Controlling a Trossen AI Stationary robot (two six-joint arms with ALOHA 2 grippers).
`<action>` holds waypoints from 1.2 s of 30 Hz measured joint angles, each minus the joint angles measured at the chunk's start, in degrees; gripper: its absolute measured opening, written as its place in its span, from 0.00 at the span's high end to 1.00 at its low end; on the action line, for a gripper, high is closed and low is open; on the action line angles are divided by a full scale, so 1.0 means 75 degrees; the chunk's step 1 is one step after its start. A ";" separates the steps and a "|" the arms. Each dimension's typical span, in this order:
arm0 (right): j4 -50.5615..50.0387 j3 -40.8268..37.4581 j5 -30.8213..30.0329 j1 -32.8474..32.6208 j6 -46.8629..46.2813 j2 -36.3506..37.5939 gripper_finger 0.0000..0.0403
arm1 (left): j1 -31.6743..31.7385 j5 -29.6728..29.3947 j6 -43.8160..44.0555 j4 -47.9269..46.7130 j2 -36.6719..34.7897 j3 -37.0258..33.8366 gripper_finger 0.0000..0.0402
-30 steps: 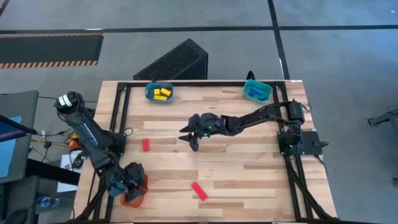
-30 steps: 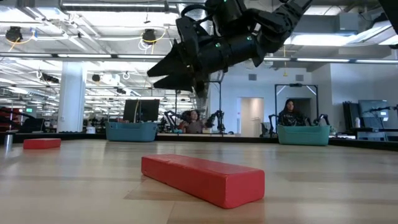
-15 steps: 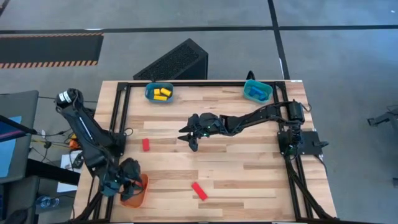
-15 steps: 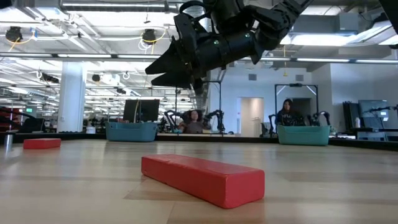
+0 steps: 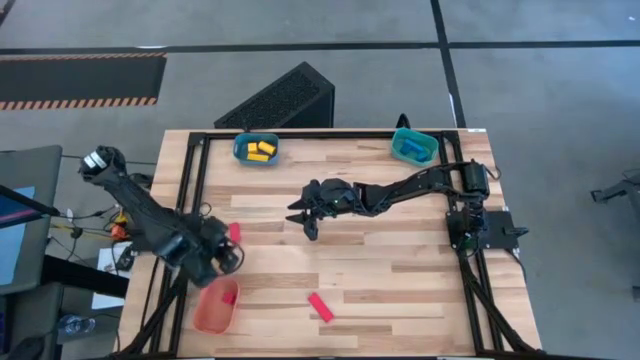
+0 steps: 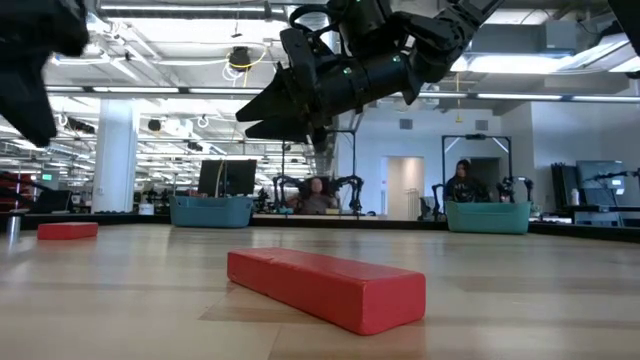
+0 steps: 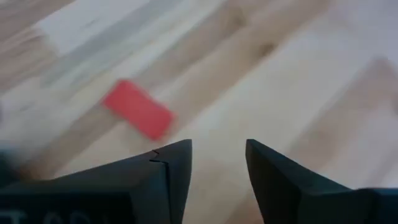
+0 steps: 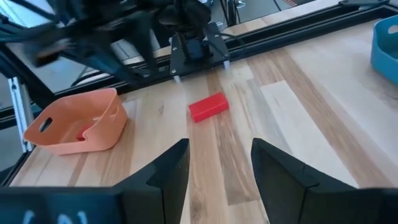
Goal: Sort & place blocks by color
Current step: Put the left red block into the orange bin
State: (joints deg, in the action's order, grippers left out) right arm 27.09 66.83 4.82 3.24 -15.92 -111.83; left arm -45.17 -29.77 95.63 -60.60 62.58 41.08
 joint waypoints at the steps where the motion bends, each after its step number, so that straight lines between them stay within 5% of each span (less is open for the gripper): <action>1: -0.0009 0.0000 0.0000 0.0030 0.0009 0.0000 0.52 | 0.0259 0.0113 0.0024 -0.0149 0.0003 0.0000 0.64; 17: -0.0193 -0.0003 0.0000 0.0375 0.0134 -0.0003 0.52 | 0.2297 0.0412 0.0287 0.0831 0.0059 -0.1223 0.28; 36: -0.0088 0.0000 -0.0009 0.0752 0.0192 -0.0003 0.53 | 0.2596 0.0563 0.0515 0.2567 0.0035 -0.2850 0.35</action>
State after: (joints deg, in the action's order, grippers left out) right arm 26.43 66.83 4.75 8.88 -14.48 -111.85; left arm -25.70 -25.55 99.49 -41.34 62.84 19.70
